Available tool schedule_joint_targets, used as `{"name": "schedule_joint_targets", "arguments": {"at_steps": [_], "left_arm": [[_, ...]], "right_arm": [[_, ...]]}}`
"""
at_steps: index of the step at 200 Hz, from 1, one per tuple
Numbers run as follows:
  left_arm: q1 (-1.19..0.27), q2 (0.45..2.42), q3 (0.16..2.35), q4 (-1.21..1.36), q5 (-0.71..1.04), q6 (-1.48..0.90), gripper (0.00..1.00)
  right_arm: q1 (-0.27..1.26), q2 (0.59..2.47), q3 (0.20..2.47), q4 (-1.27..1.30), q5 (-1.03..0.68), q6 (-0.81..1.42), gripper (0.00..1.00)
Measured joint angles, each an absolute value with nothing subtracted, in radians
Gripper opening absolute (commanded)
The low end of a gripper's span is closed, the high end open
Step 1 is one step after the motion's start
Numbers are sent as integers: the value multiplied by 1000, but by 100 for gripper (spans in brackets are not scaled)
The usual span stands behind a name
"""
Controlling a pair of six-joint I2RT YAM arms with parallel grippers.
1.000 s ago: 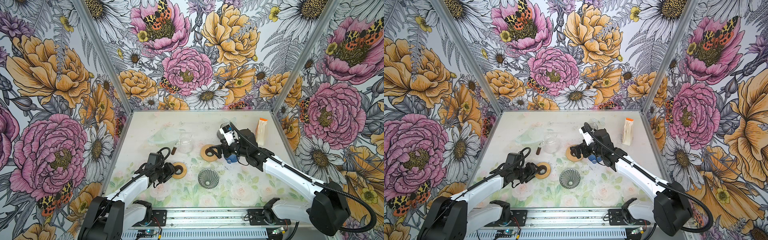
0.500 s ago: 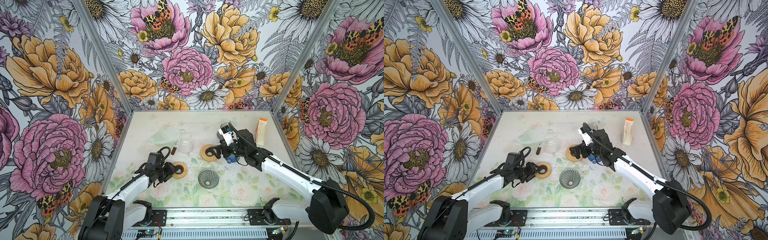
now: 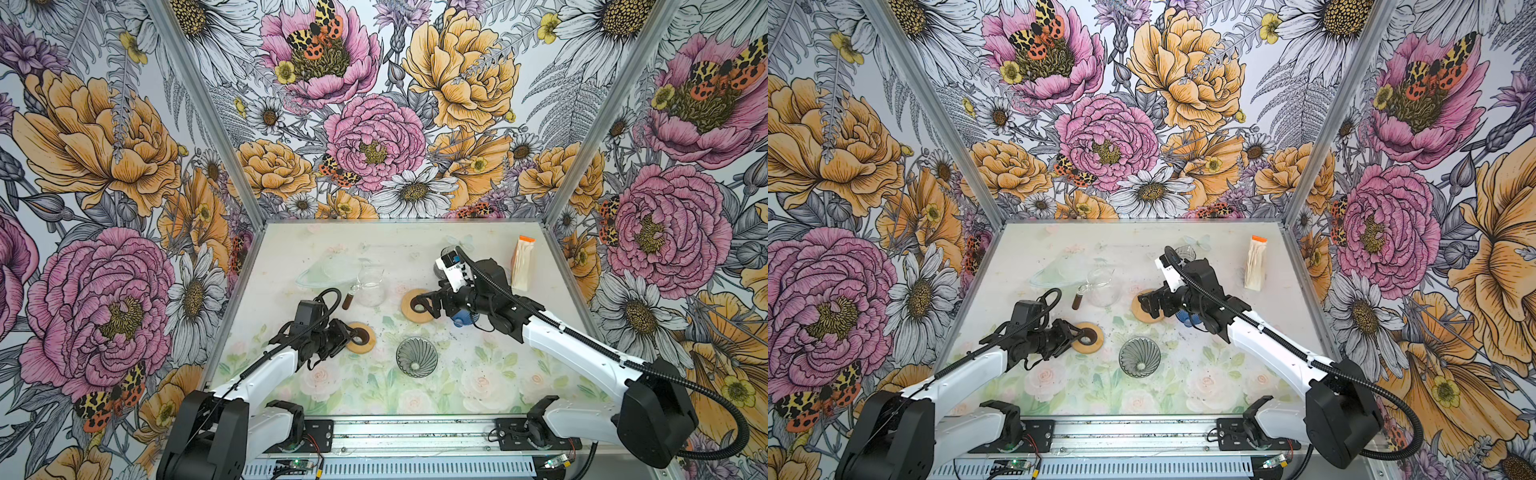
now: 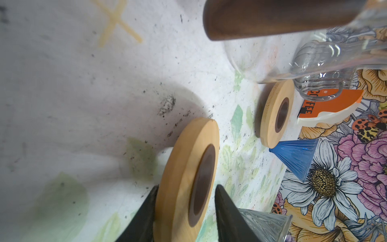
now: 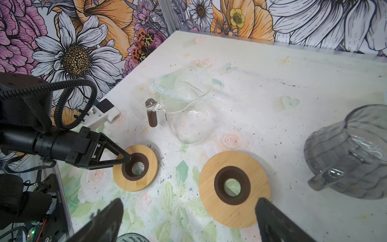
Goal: Place the coffee filter in the dripper
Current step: 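Lower left gripper and grasp the bamboo ring by its edge, then lift the bamboo ring upright with the left gripper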
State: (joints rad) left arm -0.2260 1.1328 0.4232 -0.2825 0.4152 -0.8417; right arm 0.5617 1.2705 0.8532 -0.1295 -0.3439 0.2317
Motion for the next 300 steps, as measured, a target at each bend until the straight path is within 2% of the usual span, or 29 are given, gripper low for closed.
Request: {"name": "schedule_joint_targets", "arguments": {"at_steps": [213, 241, 269, 300], "left_arm": [[-234, 1180, 487, -233, 405, -876, 19], [-234, 1180, 499, -230, 405, -887, 12], [-236, 1179, 509, -242, 400, -886, 0], [-236, 1169, 513, -270, 402, -866, 0]], "right_arm": [[583, 1303, 851, -62, -306, 247, 99], [583, 1303, 847, -61, -299, 247, 99], [583, 1303, 847, -59, -291, 247, 99], [583, 1303, 847, -57, -280, 246, 99]]}}
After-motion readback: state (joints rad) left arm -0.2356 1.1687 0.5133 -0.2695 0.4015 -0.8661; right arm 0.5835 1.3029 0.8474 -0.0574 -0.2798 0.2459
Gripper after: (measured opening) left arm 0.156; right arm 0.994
